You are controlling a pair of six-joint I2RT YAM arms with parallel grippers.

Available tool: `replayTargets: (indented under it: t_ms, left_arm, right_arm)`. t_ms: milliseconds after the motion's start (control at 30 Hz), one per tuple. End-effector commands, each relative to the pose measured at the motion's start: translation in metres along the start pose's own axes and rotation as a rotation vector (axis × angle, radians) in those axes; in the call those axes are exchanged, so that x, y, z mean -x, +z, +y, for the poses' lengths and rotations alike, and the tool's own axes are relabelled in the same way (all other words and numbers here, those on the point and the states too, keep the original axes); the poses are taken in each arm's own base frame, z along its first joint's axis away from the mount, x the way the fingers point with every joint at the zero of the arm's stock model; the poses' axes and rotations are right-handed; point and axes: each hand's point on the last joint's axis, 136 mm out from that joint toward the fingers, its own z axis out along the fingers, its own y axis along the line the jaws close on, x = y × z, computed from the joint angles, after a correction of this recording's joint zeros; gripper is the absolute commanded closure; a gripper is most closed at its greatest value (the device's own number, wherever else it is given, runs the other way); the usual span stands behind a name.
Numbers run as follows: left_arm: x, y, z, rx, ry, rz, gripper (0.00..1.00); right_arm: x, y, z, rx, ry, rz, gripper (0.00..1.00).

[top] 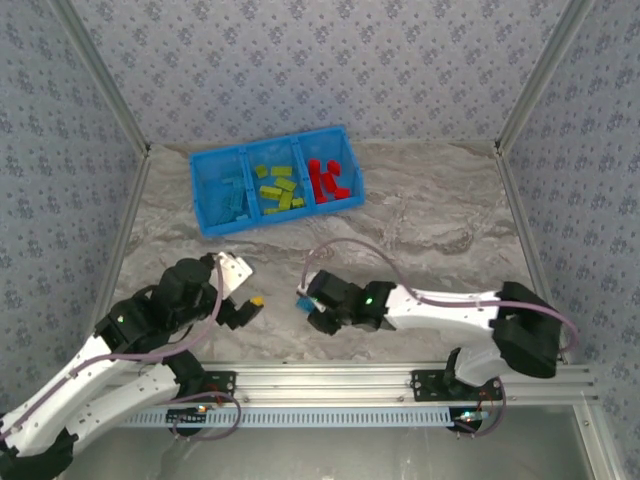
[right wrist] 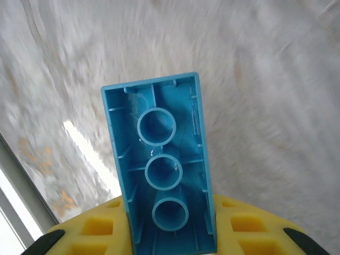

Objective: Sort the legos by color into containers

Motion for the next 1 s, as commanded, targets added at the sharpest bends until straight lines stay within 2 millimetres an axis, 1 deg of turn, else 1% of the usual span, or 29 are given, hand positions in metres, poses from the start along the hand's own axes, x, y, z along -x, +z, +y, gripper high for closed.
replayTargets:
  t_ms: [0,67,100,133,167,267,367,433,567,600,633,667,800,933,967]
  left_arm:
    - [0.012,-0.013,0.044,0.199,-0.189,-0.078,0.01]
    - [0.016,-0.018,0.059,0.253,-0.289,-0.136,0.01]
    - [0.014,-0.02,0.066,0.278,-0.335,-0.148,0.01]
    - [0.018,-0.025,0.076,0.313,-0.384,-0.185,0.01]
    - [0.016,-0.028,0.086,0.355,-0.43,-0.197,0.02]
    - [0.008,-0.037,0.111,0.482,-0.532,-0.2,0.04]
    - [-0.001,-0.048,0.129,0.582,-0.619,-0.198,0.05]
    - [-0.004,-0.054,0.135,0.61,-0.65,-0.213,0.05]
    - [-0.007,-0.057,0.139,0.622,-0.666,-0.224,0.06]
    - [-0.008,-0.057,0.139,0.625,-0.664,-0.22,0.06]
    - [-0.008,-0.057,0.14,0.627,-0.66,-0.219,0.06]
    - [-0.008,-0.057,0.139,0.624,-0.657,-0.217,0.06]
    - [-0.008,-0.055,0.137,0.605,-0.647,-0.211,0.06]
    - [-0.008,-0.055,0.137,0.611,-0.642,-0.207,0.06]
    - [-0.008,-0.056,0.137,0.611,-0.641,-0.207,0.05]
  right_arm:
    - [0.065,-0.032,-0.022,-0.024,0.076,-0.234,0.76]
    - [0.101,-0.044,-0.032,-0.02,0.114,-0.339,0.77]
    - [0.118,-0.047,-0.036,-0.017,0.126,-0.38,0.76]
    - [0.137,-0.05,-0.038,-0.008,0.132,-0.421,0.77]
    - [0.155,-0.049,-0.038,0.002,0.13,-0.447,0.77]
    - [0.206,-0.038,-0.036,0.018,0.109,-0.493,0.76]
    - [0.24,-0.009,-0.036,0.038,0.094,-0.487,0.77]
    - [0.258,0.017,-0.037,0.037,0.098,-0.483,0.76]
    - [0.28,0.066,-0.043,0.011,0.091,-0.453,0.76]
    - [0.286,0.075,-0.044,0.004,0.086,-0.448,0.76]
    - [0.287,0.089,-0.044,-0.002,0.082,-0.434,0.76]
    - [0.291,0.096,-0.045,-0.007,0.079,-0.43,0.76]
    - [0.291,0.132,-0.047,-0.017,0.069,-0.378,0.73]
    - [0.288,0.155,-0.048,-0.028,0.069,-0.314,0.69]
    - [0.287,0.16,-0.049,-0.035,0.07,-0.303,0.67]
